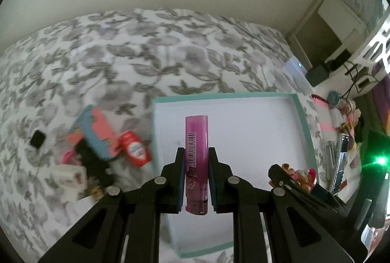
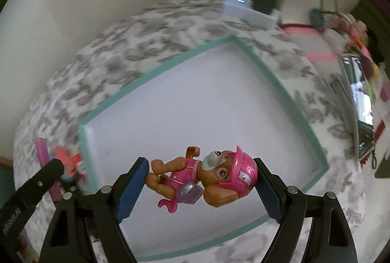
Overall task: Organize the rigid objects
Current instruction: 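Place the glue stick in the tray with the left gripper while the right places the figure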
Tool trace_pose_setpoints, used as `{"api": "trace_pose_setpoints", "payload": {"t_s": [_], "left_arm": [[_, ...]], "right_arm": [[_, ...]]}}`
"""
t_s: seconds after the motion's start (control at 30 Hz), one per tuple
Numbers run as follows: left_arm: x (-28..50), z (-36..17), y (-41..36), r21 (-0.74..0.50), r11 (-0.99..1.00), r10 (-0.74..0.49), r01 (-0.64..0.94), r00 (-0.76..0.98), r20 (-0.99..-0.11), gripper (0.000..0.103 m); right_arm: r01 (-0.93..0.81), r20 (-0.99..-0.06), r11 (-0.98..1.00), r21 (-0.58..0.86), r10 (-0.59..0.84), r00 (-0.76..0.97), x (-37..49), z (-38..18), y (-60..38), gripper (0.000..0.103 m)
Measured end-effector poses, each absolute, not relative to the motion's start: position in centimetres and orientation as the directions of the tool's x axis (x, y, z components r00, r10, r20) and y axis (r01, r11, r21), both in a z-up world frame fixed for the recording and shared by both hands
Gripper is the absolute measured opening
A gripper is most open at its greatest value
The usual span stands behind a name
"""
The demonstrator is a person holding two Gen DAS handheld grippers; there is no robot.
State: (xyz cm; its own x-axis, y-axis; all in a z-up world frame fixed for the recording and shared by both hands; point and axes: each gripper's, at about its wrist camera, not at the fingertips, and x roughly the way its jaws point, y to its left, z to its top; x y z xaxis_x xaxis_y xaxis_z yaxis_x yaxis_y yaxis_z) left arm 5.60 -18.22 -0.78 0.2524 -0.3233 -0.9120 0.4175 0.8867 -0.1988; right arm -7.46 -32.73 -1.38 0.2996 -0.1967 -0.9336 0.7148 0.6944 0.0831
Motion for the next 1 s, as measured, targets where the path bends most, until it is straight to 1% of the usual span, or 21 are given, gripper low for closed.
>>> {"api": "trace_pose_setpoints", "payload": {"t_s": [0.27,0.7,0.8,0.83,0.87,0.93,1.0], "left_arm": [[5.5,-3.4,-21.3,-0.176,0.876,-0.304,0.449,0.229,-0.925,0.018],[5.6,-3.3,-21.5,-0.158,0.881,-0.298,0.447,0.263,-0.918,0.018],[5.6,-3.4,-21.4,-0.154,0.882,-0.295,0.445,0.268,-0.917,0.019],[5.6,-3.4,-21.4,-0.153,0.882,-0.294,0.446,0.269,-0.917,0.022],[5.6,-3.4,-21.3,-0.151,0.883,-0.293,0.445,0.27,-0.917,0.031],[5.6,-3.3,-21.2,-0.151,0.884,-0.294,0.442,0.276,-0.915,0.044],[5.7,-3.2,-21.0,-0.151,0.887,-0.295,0.436,0.285,-0.912,0.047]], "right_arm": [[0.743,-0.925,0.669,0.033,-0.261,0.275,-8.0,-1.2,-34.1,0.086],[0.733,-0.93,0.68,0.031,-0.249,0.271,-7.9,-1.6,-34.1,0.086],[0.73,-0.931,0.683,0.028,-0.249,0.268,-7.9,-1.6,-34.0,0.086],[0.728,-0.931,0.685,0.027,-0.248,0.268,-7.8,-1.6,-34.0,0.086],[0.727,-0.931,0.686,0.027,-0.248,0.268,-7.8,-1.6,-34.0,0.086],[0.723,-0.931,0.69,0.027,-0.246,0.269,-7.7,-1.6,-34.0,0.086],[0.721,-0.931,0.693,0.025,-0.247,0.269,-7.7,-1.5,-34.0,0.087]]}}
